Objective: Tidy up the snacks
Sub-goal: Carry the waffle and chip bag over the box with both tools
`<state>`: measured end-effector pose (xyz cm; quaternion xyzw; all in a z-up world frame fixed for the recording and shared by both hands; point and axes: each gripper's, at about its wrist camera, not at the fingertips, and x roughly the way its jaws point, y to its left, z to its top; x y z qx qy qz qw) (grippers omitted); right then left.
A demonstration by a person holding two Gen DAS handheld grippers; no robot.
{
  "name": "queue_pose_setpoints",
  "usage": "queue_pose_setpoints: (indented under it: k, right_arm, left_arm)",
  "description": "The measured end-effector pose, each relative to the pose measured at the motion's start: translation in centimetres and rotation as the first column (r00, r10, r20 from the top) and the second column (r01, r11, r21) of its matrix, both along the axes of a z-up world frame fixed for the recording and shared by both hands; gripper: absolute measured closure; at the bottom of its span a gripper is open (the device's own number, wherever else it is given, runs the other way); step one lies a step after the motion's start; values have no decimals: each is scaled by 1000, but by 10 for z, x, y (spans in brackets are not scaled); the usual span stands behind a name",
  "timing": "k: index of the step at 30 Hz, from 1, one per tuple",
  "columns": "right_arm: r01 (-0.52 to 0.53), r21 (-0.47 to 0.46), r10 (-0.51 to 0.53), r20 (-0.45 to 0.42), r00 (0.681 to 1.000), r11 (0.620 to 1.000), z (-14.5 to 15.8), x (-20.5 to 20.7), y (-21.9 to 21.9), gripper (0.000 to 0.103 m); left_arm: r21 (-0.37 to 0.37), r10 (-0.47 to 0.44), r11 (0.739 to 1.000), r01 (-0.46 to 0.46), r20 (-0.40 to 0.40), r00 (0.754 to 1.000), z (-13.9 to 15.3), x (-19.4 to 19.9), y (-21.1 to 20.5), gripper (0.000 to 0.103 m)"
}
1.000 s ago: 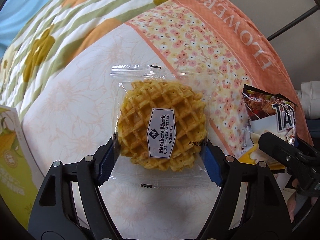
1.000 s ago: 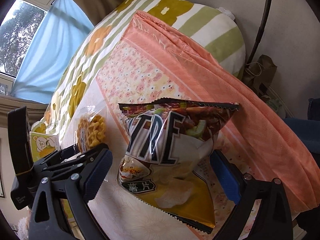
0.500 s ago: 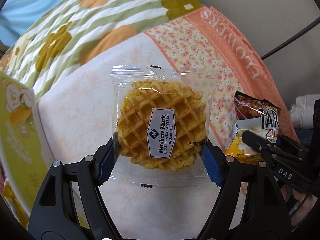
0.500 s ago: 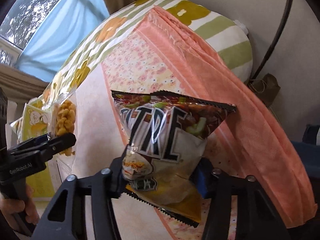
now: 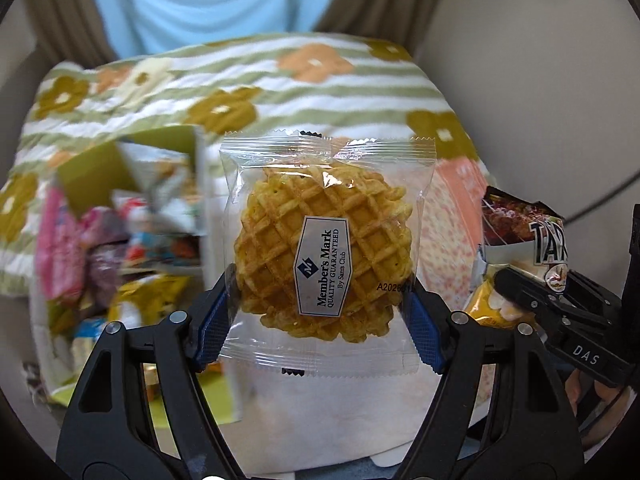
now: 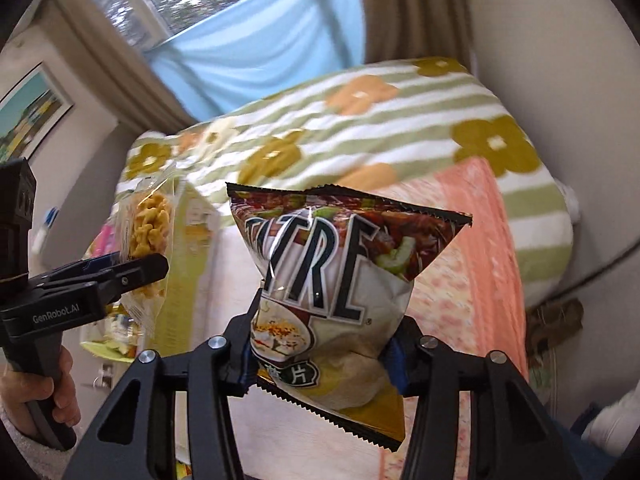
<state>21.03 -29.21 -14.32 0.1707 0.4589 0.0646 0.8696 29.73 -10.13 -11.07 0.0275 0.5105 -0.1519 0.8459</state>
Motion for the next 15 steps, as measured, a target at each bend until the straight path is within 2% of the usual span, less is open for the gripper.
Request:
queue_pose_setpoints:
  k: [4, 8, 12, 15]
  right_arm:
    - [-128, 11, 127, 47, 991, 992, 25, 15, 41, 57]
    - [-226, 8, 225, 90, 970, 974, 43, 26, 83, 57]
    - [-303, 9, 300, 116, 947, 953, 56, 42, 134, 57]
    - [-321, 5, 318, 120, 940, 947, 60, 53, 165, 57]
  left_arm:
    - [3, 122, 993, -122, 43, 992, 23, -7, 57, 29]
    - [12, 221, 975, -223, 65, 973, 32, -13, 117, 29]
    - [10, 270, 963, -271, 62, 961, 29, -12, 162, 29]
    - [17, 280, 959, -281, 42, 959, 21, -9, 193, 29]
